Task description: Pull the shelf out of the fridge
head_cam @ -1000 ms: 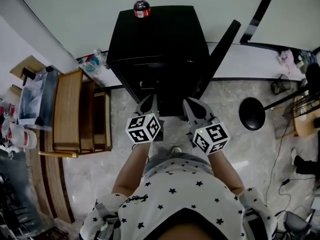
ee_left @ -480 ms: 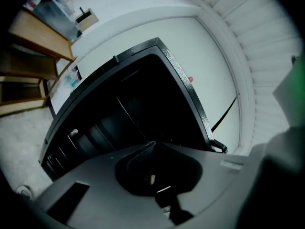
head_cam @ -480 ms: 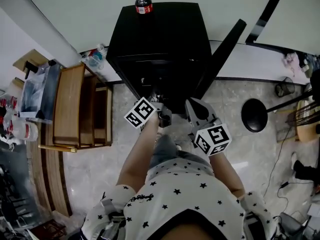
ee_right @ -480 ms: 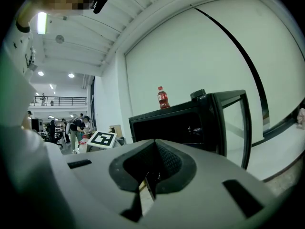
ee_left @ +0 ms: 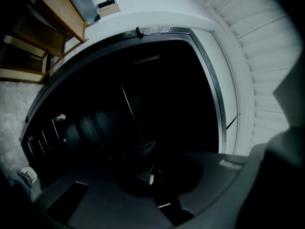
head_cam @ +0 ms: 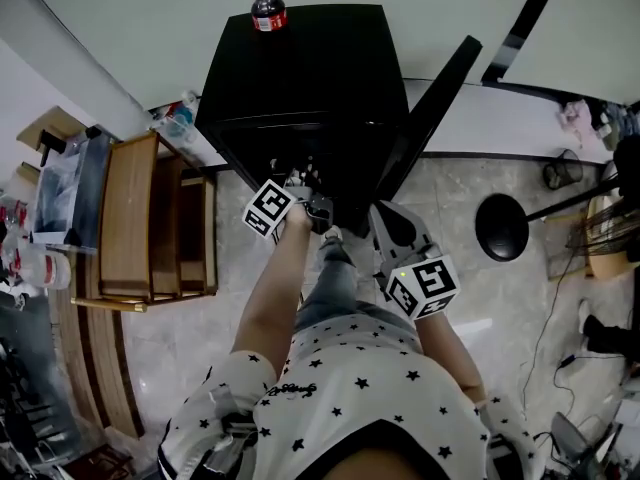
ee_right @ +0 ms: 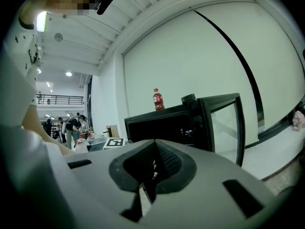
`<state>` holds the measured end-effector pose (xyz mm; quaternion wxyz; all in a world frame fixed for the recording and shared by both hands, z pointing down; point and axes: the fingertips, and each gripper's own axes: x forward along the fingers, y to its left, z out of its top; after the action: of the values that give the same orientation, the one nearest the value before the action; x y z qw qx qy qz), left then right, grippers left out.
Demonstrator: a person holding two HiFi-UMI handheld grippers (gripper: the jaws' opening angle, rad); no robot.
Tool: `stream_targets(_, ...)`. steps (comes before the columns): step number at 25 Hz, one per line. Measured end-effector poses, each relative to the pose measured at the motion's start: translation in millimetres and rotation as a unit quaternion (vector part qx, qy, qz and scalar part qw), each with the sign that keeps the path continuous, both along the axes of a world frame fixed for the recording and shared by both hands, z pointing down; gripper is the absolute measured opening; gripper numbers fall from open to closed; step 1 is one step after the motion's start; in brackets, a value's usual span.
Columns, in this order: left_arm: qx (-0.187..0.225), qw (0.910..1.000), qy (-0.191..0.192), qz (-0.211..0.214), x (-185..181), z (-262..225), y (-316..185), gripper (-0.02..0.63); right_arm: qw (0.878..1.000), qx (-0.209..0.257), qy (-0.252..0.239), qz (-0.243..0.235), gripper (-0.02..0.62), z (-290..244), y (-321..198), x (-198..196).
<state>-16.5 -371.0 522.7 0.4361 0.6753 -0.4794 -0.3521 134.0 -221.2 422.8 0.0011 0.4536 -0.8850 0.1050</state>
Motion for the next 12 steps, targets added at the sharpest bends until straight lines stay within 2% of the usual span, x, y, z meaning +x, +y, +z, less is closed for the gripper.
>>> stream_targets(7,0.006,0.9985,0.053,-0.014,-0.9,6.4,-25.9,0.016,1.0,0.001,0.005,0.008,-0.006,-2.0,-12.4,7.7)
stream_targets(10,0.008,0.9966,0.079,-0.02,-2.4,8.0,-34.7,0.089,1.0,-0.002,0.006,0.006,-0.006,-1.4,-18.8,5.9)
stream_targets(12,0.007,0.9961,0.085,-0.022,-2.7,11.2,-40.7,0.101,1.0,-0.003,0.008,0.004,-0.006,-0.1,-23.7,3.4)
